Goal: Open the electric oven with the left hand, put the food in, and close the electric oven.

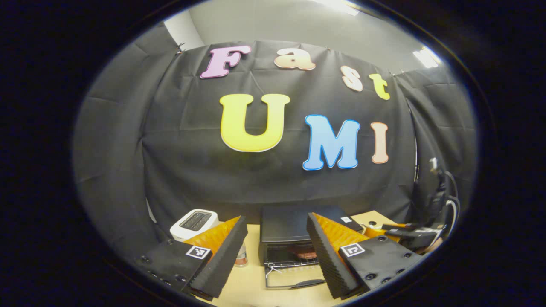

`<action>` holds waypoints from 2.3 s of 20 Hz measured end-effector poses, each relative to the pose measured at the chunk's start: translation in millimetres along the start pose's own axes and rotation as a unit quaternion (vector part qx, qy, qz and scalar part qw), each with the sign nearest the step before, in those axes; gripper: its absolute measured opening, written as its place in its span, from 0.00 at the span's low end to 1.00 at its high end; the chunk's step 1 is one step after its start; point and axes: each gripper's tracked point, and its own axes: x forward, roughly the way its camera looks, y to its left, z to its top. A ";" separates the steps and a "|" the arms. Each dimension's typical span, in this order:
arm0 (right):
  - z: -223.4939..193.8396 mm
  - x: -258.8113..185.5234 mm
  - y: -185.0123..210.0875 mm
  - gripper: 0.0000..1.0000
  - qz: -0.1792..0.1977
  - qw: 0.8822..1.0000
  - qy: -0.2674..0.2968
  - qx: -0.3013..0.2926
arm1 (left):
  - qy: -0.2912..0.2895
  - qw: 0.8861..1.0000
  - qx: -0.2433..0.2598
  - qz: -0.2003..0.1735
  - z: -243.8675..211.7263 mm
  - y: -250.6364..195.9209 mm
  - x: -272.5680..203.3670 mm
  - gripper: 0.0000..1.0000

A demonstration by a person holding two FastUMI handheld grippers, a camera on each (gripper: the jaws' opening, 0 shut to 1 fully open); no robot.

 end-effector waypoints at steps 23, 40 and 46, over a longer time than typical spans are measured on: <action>107.7 -91.6 -53.1 0.93 -0.015 0.991 -0.113 -0.063 | 0.128 0.992 0.007 -0.010 -113.9 -101.1 14.6 0.99; 89.4 -91.3 -108.7 0.93 -0.071 0.992 -0.080 -0.063 | 0.408 0.913 -0.008 -0.001 -331.9 -92.8 16.9 0.94; 76.6 -95.1 -123.5 0.93 -0.098 0.991 -0.075 -0.055 | 0.483 0.875 0.009 -0.015 -375.8 -98.2 18.7 0.96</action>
